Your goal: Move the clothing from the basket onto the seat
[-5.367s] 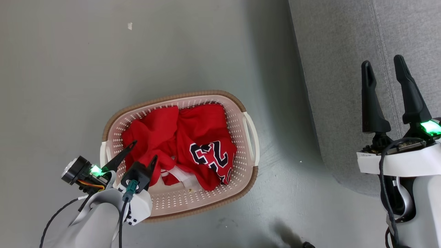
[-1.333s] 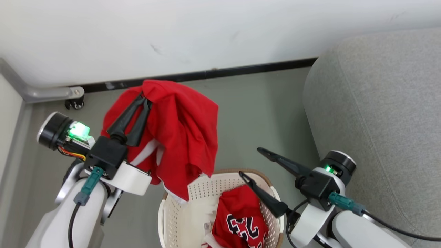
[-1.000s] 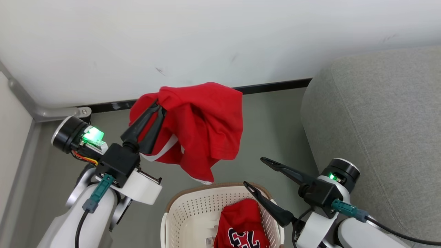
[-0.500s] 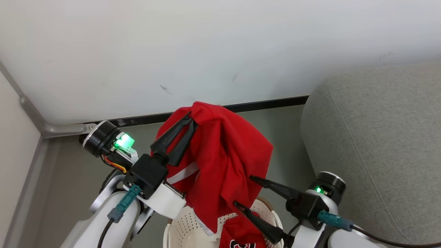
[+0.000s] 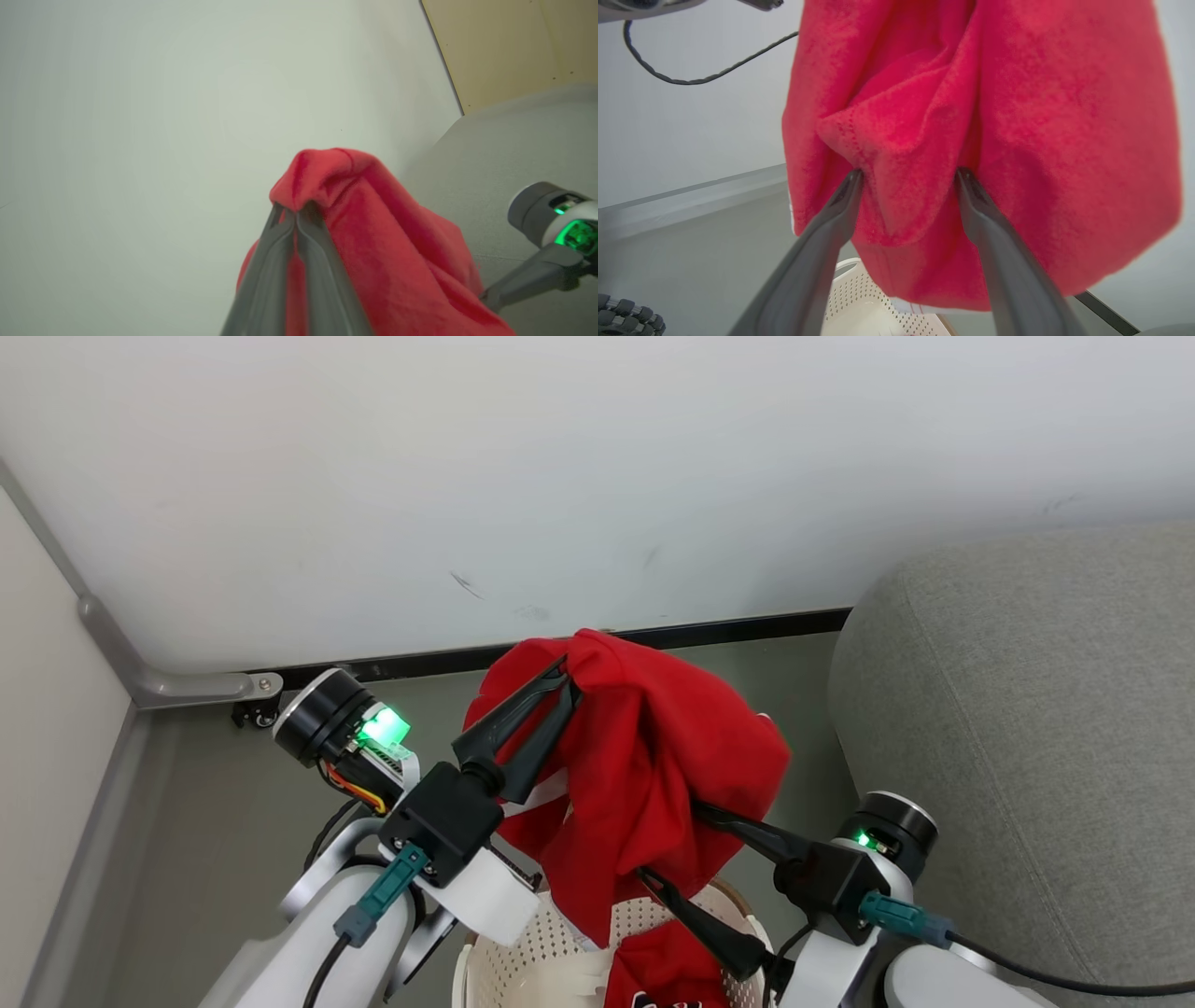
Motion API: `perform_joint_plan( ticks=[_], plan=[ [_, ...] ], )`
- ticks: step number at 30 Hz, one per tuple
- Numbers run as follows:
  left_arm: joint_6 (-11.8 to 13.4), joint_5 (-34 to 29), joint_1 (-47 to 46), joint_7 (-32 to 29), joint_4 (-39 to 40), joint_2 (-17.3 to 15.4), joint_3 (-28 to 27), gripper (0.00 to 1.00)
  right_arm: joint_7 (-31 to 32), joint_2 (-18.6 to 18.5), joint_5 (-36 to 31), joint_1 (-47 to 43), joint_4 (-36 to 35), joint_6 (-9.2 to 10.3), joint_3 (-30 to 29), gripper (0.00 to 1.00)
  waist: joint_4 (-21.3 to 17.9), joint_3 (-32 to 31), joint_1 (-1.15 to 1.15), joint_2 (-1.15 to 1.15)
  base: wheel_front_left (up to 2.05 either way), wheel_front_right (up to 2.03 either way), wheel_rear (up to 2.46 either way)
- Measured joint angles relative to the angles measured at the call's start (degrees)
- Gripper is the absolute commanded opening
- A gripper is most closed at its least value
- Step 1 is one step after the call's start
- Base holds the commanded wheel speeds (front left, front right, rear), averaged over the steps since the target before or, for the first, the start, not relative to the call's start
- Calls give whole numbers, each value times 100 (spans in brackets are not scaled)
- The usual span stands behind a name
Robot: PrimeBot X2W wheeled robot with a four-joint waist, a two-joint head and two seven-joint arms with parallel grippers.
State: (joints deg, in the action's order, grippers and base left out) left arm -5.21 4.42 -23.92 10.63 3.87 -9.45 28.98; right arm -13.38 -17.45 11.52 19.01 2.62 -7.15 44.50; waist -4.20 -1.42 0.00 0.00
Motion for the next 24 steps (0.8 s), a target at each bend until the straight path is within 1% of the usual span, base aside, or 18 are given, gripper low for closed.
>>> perform_joint_plan(
  ticks=[9,11,12,13,15,16,17,24],
  plan=[
    [-20,7,-7,-99,107,67,204,0,-8,374,54,107,296,0,-19,100,44,30,0,0,0,0,0],
    [-52,9,-8,-100,114,76,229,0,-9,405,54,156,338,0,-16,83,51,33,0,0,0,0,0],
    [-52,10,-8,-108,126,86,253,0,-10,442,54,207,377,0,-15,68,57,38,0,0,0,0,0],
    [-52,21,-8,-109,133,99,269,0,-18,482,51,266,417,0,-12,56,63,43,0,0,0,0,0],
    [-52,59,-9,-152,136,132,293,0,-22,544,31,388,505,0,-5,41,75,54,0,0,0,0,0],
    [-54,59,-9,-154,136,145,301,0,-23,554,-14,448,542,0,12,24,81,60,0,0,0,0,0],
    [-55,60,-9,-156,135,154,301,0,-23,559,-51,500,569,0,34,0,86,67,0,0,0,0,0],
    [-55,178,-3,-209,-15,124,222,0,-25,603,-76,591,678,0,55,0,64,121,0,0,0,0,0]
  ],
)
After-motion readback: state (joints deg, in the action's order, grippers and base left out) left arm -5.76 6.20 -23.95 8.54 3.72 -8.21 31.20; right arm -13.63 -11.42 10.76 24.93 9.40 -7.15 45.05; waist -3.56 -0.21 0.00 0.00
